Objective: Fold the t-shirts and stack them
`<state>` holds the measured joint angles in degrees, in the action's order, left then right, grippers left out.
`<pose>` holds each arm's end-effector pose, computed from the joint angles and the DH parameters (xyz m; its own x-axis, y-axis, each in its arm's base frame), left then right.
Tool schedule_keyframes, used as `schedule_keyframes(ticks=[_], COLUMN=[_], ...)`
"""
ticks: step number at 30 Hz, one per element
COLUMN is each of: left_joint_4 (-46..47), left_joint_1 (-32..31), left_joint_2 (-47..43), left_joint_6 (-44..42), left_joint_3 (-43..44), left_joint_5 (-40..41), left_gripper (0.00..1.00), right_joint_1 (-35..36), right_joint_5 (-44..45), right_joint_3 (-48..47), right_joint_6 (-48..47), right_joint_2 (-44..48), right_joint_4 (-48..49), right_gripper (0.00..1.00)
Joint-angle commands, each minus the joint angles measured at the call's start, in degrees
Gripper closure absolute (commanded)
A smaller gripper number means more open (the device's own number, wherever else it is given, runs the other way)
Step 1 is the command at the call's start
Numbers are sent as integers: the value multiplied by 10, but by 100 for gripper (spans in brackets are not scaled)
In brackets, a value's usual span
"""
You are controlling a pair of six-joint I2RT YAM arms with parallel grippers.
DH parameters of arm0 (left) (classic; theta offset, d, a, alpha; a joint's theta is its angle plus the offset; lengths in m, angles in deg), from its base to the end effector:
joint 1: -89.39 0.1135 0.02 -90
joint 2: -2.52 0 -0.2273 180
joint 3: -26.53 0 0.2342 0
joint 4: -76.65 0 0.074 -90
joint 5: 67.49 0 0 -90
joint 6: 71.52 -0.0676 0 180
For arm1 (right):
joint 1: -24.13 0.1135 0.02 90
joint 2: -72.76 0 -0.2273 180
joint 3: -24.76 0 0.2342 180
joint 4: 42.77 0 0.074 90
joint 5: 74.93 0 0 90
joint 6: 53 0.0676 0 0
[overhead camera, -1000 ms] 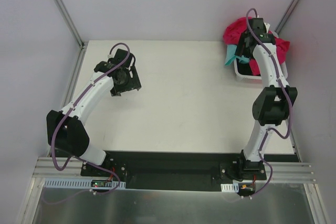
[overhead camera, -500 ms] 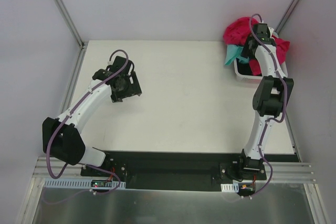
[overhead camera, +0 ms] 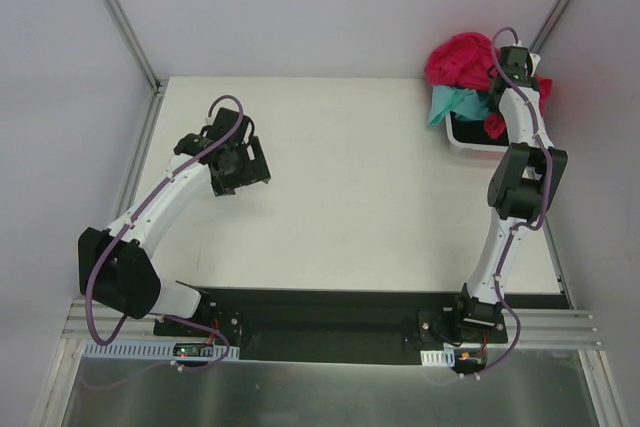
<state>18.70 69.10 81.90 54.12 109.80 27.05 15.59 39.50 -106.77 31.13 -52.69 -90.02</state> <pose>0.2783 -0.0972 0.2383 -0.7932 -0.3260 -0.5143 -0.1970 0.9366 -0.2899 0.4772 -0.0999 0.2342 -0.6929 0.0099 -0.7210 0.3742 0.8597 -0.3478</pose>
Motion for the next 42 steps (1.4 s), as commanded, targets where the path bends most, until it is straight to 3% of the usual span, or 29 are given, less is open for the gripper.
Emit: schedule_keyframes(ticks=[1,3,9,15,25,31,36,42], left_joint_4=[3,3,3,4,5,5,2,-7], left_joint_1=[-4,-5,-13,-23,-30,-39,-41,-41], left_joint_2=[-14,-12,-13,-4,-3,-19,-33,-28], left_joint_6=[3,4,9,15,16,21,15,9], left_joint_3=[6,8,7,9,14,6,5,13], left_joint_5=[-10,-12,-12,-9,-10,-10,-4,6], left_gripper=[17,18,18,18,18,18,18,18], right_joint_1=[-1,0,11,24,32,34,34,38], right_joint_5=[-6,-12,-30,-113,-311,-217,-229,-228], right_joint_3=[10,11,-12,-63,-32,-13,58,26], right_joint_6=[27,34,48,55,113,68,85,84], right_joint_2=[15,26,98,199,406,431,435,393], right_joint_4=[16,16,11,15,129,105,132,128], right_gripper=[91,99,99,99,99,99,99,99])
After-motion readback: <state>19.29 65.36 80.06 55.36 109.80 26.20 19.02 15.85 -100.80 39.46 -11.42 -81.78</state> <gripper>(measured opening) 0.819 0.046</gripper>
